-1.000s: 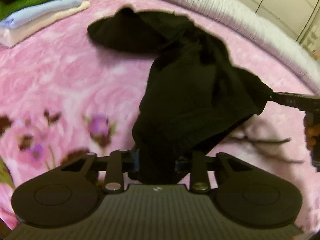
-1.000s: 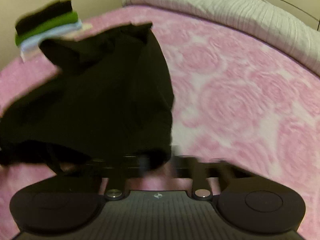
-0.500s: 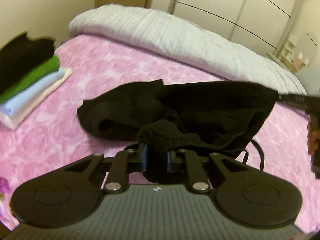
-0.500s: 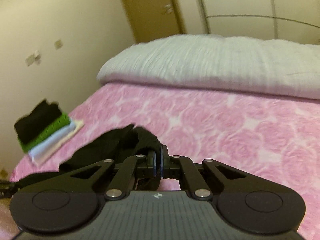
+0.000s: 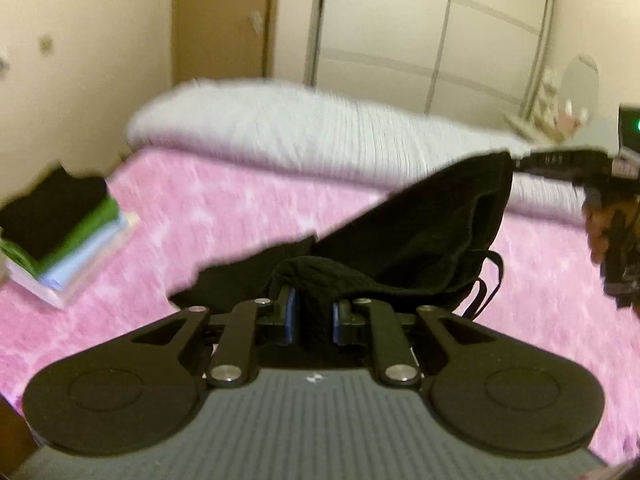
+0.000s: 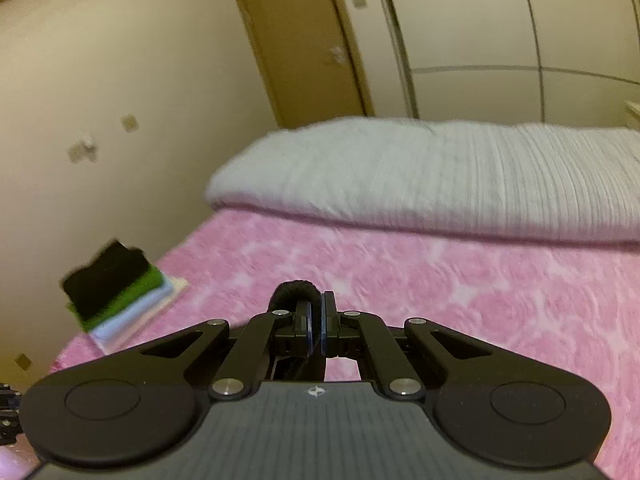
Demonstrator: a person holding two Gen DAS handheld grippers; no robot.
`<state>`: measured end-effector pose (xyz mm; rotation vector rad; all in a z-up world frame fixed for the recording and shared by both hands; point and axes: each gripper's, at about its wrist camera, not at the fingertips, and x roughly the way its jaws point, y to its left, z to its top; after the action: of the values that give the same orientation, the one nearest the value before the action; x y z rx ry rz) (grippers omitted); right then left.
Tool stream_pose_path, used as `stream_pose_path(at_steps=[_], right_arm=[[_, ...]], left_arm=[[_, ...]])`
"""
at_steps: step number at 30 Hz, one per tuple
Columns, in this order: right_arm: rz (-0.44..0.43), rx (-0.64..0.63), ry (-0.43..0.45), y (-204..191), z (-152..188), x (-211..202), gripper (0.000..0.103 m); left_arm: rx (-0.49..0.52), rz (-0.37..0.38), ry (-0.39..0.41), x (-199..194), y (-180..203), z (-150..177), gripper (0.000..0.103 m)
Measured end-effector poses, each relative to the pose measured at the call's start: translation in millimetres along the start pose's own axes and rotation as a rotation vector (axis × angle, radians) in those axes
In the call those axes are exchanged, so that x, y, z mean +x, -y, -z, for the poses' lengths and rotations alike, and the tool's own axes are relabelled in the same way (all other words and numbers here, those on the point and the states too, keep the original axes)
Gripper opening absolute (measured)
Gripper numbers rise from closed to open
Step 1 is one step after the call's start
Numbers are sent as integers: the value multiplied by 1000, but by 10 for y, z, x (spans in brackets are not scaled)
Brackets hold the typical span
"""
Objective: Fold clothes
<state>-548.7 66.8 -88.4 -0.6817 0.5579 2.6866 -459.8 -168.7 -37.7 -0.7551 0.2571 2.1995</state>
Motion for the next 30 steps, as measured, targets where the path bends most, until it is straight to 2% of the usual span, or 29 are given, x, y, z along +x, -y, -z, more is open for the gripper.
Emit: stream_pose_path(at_steps=[3,6,9,11,14,17,19,22,25,27,30], right_arm=[[-47,-3,38,237,-108,-379,2],[-95,-2,-10,648,-91,-817,2],[-118,-38,-106,1059,25,-1326,2],[-127,-59,-157,1333,67,-1698,2],[-143,-119,-176,1571,-81,-2245,2],[-175,-217,-131,1542,-362,-2680,2],[-190,-281,-101,1464,-514,-2815,2],[-204,-309,-134,1320,-623,-2535,2],[-197,-296,-170,1133,-711,-2024,2],[-202,-279,-141,984,-861,-1737,2],[-274,-241,-3,729,-1302,-1584,2]], left_arm=[[-41,-85,18,-361,315,81,13],[-117,-135,-28,-637,773,388,13],[-225,-93,-69,-898,1196,637,13],[-242,-84,-82,-1046,1452,621,13],[-224,-96,-45,-1356,1689,438,12],[-253,-100,-9,-1560,1738,297,12],[-274,-114,-20,-1490,1640,269,9],[-324,-132,-62,-1205,1289,277,8],[-313,-211,-35,-1013,919,-5,8],[-286,-268,53,-1163,718,-414,8],[-159,-381,240,-1637,689,-1165,8]])
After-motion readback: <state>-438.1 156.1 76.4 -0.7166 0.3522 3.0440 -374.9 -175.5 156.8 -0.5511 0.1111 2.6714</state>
